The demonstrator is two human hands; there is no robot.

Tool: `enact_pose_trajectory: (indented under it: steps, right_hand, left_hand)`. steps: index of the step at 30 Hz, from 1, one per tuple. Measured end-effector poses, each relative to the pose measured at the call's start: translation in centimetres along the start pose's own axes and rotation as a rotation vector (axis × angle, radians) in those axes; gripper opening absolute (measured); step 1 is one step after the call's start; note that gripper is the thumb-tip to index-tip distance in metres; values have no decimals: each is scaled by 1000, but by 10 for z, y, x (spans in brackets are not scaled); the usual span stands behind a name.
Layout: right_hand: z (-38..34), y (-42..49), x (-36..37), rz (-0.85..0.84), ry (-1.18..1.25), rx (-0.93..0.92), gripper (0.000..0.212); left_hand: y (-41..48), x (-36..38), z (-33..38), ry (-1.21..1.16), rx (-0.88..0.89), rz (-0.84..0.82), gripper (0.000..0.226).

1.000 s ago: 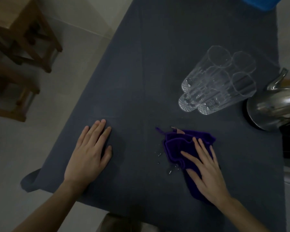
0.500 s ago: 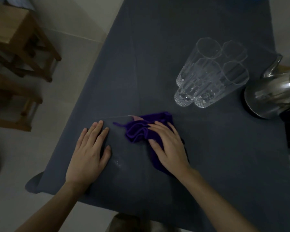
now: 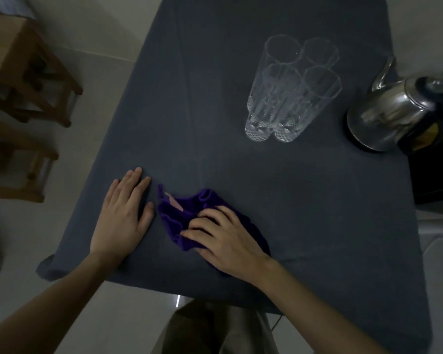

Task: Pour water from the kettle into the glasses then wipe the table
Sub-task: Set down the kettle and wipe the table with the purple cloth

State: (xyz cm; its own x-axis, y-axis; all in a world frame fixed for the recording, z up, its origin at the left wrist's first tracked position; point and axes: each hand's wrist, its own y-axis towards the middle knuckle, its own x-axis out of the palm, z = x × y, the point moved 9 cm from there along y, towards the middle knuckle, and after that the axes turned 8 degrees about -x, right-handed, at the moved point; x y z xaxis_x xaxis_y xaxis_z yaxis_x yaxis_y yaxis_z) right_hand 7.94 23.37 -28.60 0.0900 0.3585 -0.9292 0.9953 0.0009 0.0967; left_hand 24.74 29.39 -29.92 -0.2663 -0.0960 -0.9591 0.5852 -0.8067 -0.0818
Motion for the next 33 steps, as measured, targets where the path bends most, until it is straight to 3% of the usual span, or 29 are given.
enact_pose_trajectory:
  steps: [4,12,20,28,33]
  right_hand:
    - [0,-26,-1,-17,-18,-2,37]
    - [39,-127,-24,22,-94,160,34]
    - [79,-211,-51,-97,-215,228,39]
    - [99,-224,-49,-276,-84,322,82]
    - [96,-215,-44,-205,-105,368,73]
  left_hand:
    - [0,0,-1,12,-4,-11,60]
    - [0,0,-1,2,-5,-4,60]
    - [0,0,-1,-4,-3,-8,59]
    - [0,-1,1,-11,2,2,60]
    - [1,-1,2,-19,-3,9,58]
